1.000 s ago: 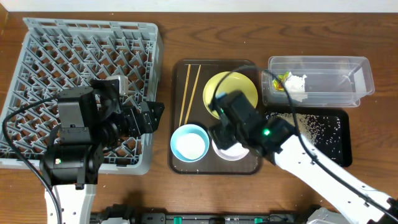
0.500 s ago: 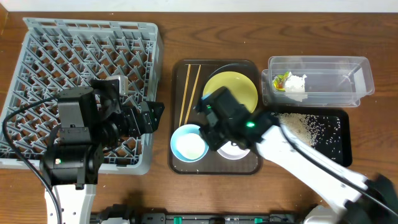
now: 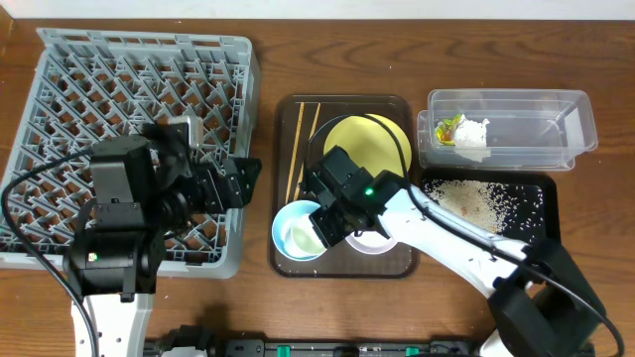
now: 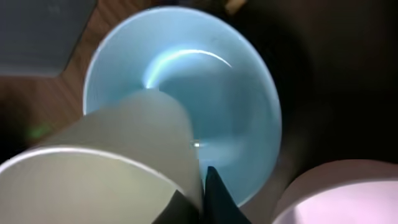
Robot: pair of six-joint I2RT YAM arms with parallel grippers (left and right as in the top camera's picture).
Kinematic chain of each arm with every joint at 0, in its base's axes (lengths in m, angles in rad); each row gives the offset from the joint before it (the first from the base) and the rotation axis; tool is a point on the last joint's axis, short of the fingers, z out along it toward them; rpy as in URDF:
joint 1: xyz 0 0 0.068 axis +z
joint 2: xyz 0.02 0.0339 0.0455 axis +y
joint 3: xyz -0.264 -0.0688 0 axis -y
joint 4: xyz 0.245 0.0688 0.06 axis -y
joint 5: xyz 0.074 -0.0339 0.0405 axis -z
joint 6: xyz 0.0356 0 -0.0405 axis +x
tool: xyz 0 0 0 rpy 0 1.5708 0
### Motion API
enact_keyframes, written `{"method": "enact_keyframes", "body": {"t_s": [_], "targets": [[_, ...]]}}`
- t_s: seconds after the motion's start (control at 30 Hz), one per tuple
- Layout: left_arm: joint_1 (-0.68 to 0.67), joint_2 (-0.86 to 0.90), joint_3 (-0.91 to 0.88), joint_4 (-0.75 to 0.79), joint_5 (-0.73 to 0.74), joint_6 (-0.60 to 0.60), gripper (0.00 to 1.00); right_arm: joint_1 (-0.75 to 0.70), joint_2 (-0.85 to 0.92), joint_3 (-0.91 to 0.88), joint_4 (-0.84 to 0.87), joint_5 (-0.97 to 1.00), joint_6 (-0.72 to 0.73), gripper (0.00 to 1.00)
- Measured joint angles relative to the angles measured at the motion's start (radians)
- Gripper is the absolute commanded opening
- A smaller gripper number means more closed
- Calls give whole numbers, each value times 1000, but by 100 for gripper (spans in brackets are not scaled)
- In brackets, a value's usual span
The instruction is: Sort waste into correct bins and load items into the dishwasher
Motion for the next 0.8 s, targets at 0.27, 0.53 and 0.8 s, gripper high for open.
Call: {"method": "enact_keyframes", "body": {"t_s": [0.27,0.53,0.8], "targets": [[79,18,0,118,172,-123,96,-148,-214,15,13,-101,-35,1],[164,182,0,207,731,-163,91,-380,-374,27,183,-616,-150,1],[61,241,0,176,924,-250,88,-382,-375,30,303,-863,-154,1]]}}
